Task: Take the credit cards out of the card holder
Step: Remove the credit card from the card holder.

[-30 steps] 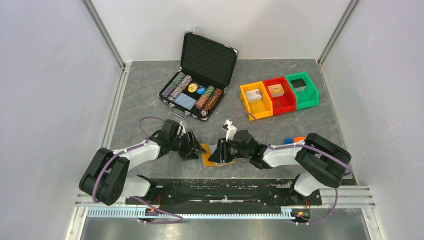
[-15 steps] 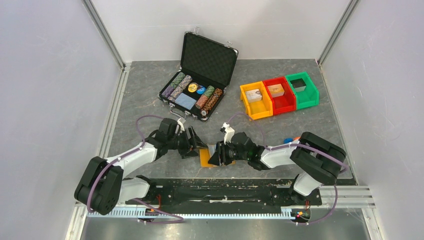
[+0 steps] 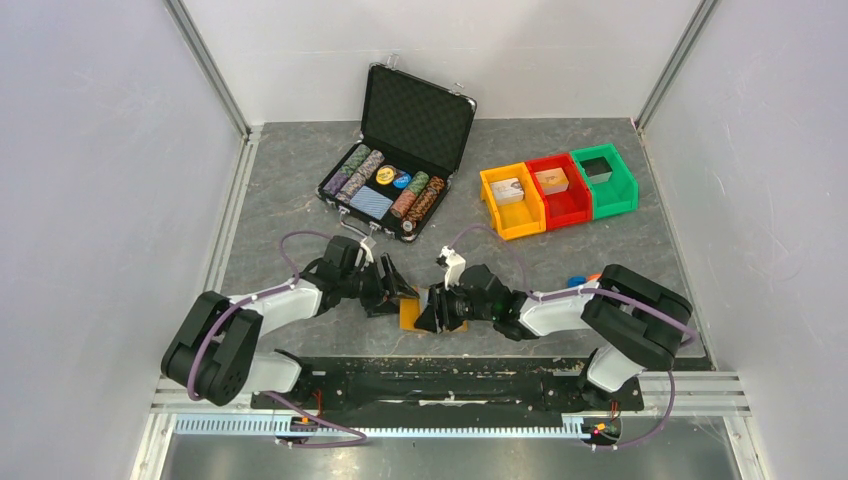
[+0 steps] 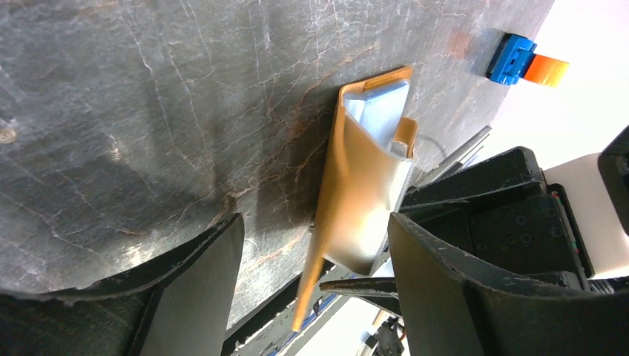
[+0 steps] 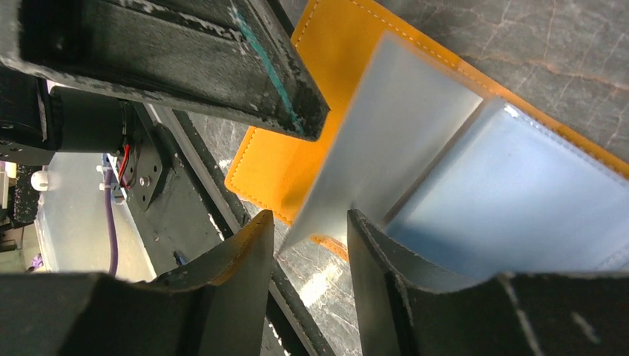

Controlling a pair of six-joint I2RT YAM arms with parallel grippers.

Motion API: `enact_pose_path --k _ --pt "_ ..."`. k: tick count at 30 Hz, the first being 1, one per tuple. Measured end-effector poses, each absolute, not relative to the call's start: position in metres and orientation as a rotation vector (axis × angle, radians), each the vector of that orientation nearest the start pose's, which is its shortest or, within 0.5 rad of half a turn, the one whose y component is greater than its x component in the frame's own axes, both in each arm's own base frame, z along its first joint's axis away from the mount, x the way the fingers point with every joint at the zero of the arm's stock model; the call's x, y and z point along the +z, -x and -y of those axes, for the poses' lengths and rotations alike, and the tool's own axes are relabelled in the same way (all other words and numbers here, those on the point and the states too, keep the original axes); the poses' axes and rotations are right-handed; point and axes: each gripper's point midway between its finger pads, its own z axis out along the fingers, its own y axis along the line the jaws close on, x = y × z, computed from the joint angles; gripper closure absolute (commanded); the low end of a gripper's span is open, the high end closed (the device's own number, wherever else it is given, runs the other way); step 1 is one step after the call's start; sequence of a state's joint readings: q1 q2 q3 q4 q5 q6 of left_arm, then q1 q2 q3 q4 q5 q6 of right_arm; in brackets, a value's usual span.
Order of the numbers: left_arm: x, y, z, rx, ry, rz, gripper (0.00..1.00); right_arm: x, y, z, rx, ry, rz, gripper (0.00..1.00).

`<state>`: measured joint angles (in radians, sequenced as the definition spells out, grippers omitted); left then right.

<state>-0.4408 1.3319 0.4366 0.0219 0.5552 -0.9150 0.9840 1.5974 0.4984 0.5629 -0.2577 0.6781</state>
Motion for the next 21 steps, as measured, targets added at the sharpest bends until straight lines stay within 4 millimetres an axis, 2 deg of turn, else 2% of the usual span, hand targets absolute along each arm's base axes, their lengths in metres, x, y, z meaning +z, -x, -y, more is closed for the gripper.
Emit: enact_pose_path --k 9,21 --pt "0.053 -0.197 0.225 -1.218 0.337 -2.622 0.23 0.048 -0.16 -0.361 1.185 0.536 -2.241 0.58" --pt "0.055 -0.199 0.226 -1.221 0.334 -2.619 0.24 0.062 -0.163 -0.371 1.22 0.557 -2.15 0.58"
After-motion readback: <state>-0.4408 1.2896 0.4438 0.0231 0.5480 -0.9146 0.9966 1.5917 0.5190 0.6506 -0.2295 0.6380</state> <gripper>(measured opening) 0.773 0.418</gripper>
